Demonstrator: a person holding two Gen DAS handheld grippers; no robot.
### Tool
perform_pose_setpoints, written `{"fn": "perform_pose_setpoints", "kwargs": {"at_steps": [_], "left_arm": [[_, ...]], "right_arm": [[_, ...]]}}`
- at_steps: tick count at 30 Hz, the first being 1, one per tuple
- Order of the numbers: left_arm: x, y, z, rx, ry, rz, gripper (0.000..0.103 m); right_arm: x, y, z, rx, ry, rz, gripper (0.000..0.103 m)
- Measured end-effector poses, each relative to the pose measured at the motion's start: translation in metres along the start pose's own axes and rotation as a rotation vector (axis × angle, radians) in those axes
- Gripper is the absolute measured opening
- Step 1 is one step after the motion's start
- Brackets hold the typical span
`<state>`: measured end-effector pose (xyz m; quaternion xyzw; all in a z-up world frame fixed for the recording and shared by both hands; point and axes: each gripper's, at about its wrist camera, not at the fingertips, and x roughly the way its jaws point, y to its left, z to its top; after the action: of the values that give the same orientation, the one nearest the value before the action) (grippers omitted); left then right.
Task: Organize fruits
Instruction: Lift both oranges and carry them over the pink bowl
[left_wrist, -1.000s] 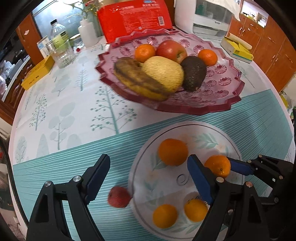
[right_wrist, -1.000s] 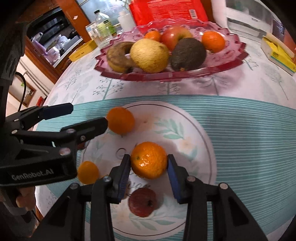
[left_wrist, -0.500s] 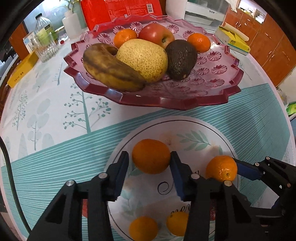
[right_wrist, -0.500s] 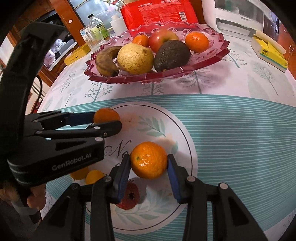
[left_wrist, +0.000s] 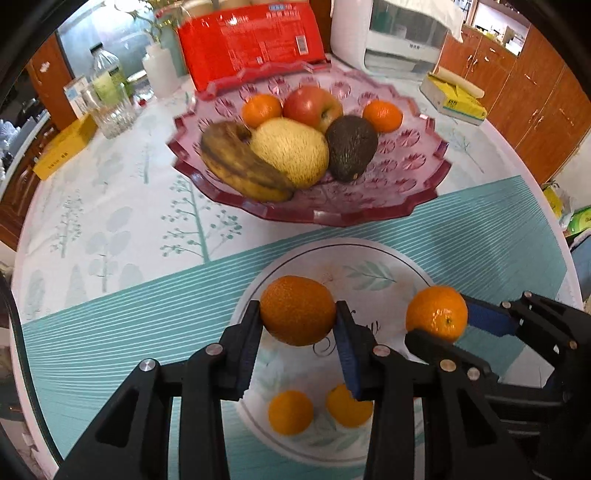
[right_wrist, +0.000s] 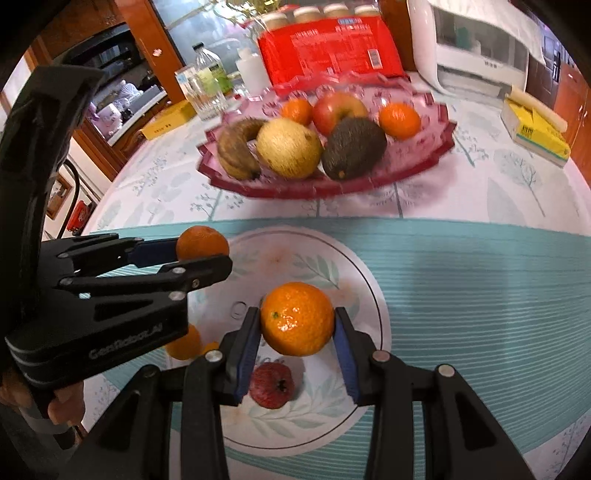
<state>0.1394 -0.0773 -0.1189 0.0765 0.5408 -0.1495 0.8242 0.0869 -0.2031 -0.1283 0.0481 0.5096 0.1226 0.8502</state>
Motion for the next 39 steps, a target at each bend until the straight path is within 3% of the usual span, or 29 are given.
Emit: {"fn": "perform_pose_setpoints", "kwargs": {"at_steps": [8,14,28,33,39], "left_arm": [[-0.048,0.003,0.008,0.007,-0.065,0.031,0.037],[-0.08,0.005,0.024,0.023,-0.117,0.062,0.037],[-0.147,0.009,0.119,0.114,-0.287,0.166,0.037],[-0.135,0.015,0.157,0.107,-0.298,0.169,0.038],[-0.066,0.034,0.179,0.053,-0.212,0.141,0.038]], "right_arm": [[-0.041,0.015,0.02,-0.029,-0.087,0.036,0.04],[-0.075,0.022,0.046,-0.055,-0.152,0.013,0.04],[-0.143,0.008,0.15,-0.095,-0.318,-0.093,0.04],[-0.129,-0.004,0.184,-0.045,-0.312,-0.078,0.04],[-0.072,-0.026,0.213,0.036,-0.259,-0.085,0.04]]}}
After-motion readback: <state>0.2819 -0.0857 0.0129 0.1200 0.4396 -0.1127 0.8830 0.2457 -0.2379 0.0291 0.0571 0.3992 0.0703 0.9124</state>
